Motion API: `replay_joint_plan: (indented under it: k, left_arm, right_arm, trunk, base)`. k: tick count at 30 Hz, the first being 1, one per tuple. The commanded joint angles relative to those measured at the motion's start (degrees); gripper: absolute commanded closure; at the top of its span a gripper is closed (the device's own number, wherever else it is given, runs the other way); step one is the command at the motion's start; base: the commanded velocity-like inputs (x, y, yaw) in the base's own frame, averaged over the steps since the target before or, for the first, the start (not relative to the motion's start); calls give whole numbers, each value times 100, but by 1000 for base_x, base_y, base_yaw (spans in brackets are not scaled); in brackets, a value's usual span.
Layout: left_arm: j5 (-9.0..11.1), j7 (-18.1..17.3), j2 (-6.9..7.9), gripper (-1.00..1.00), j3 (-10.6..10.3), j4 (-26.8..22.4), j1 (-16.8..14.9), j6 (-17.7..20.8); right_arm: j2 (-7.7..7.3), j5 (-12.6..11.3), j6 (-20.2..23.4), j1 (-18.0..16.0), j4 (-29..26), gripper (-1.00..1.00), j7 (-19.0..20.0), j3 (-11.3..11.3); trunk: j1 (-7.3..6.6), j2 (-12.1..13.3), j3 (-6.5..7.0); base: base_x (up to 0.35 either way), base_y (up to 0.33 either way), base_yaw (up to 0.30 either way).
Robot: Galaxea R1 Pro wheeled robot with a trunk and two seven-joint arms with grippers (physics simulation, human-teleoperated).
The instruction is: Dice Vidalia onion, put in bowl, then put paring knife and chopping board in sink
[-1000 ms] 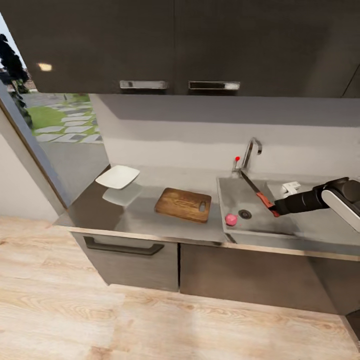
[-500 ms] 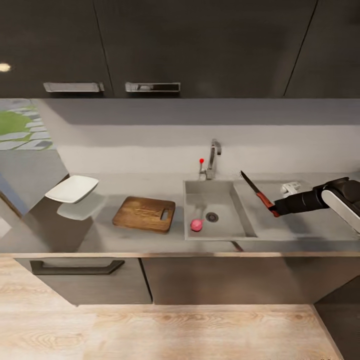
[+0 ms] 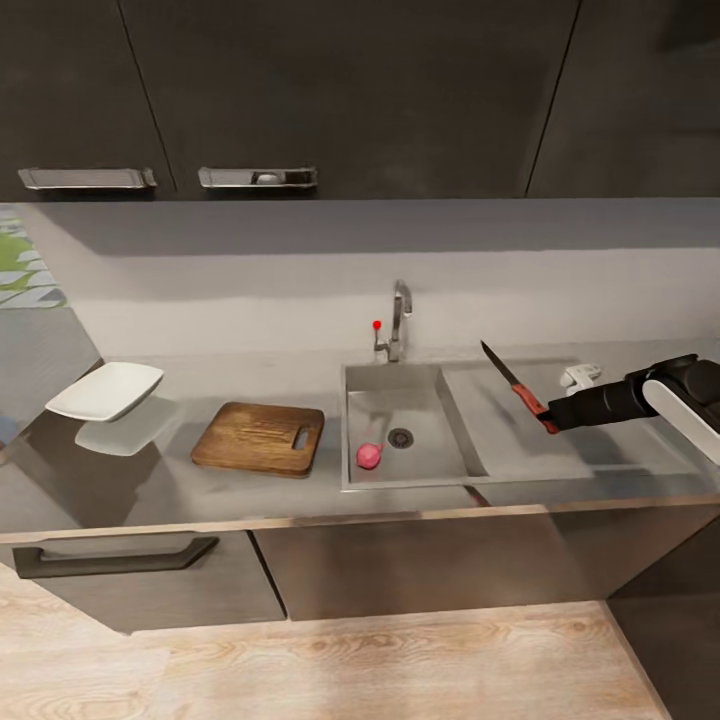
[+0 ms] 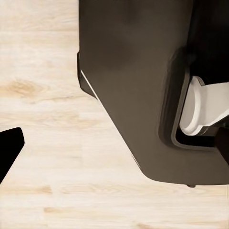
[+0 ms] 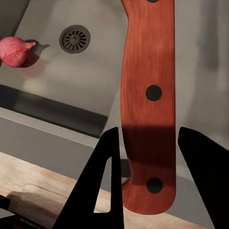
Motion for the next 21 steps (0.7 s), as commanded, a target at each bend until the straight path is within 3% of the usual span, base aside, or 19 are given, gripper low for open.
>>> replay_joint_plan:
  k: [1,4,6,8,12,14,18,21]
  left_arm:
    - [27,1,2,-100,1,-11,3,-5]
    - [27,-1,31,-100,1,-19,3,-11]
    - [27,-9,191,-100,1,-21,3,-85]
    - [27,-20,332,-100,1,-22,3,-526]
    - [27,0,392,-100,2,-36,3,-1410]
    - [27,-10,405,-100,1,-93,3,-1673]
    - [27,-108,483,-100,-1,-719,3,-1816]
    - [27,-171,697,-100,10,-1594,3,-1727]
  right_arm:
    - [-5,52,4,-11,-1,100,64,12]
    - [-5,52,4,-11,0,100,65,10]
    - [-5,52,4,-10,-2,100,66,10]
    - [1,48,4,-9,-1,100,66,13]
    - [30,51,4,-12,0,100,66,10]
    - [35,52,4,-9,0,100,66,10]
    - [38,52,4,-9,1,100,66,10]
    - [39,52,4,-8,0,100,66,10]
  trunk:
    - [4,-11,-10]
    - [4,-11,-10]
    - [4,-11,-10]
    - [4,-11,-10]
    - [4,-11,-10]
    - [4,-11,-10]
    - [4,-11,-10]
    - [4,-11,-10]
  base:
    - [2,-60,-1]
    - [35,-183,-1]
    - [39,-147,0]
    - [11,-42,0]
    - [4,-15,0]
    - [1,-4,0]
    - [0,0,0]
    - [0,0,0]
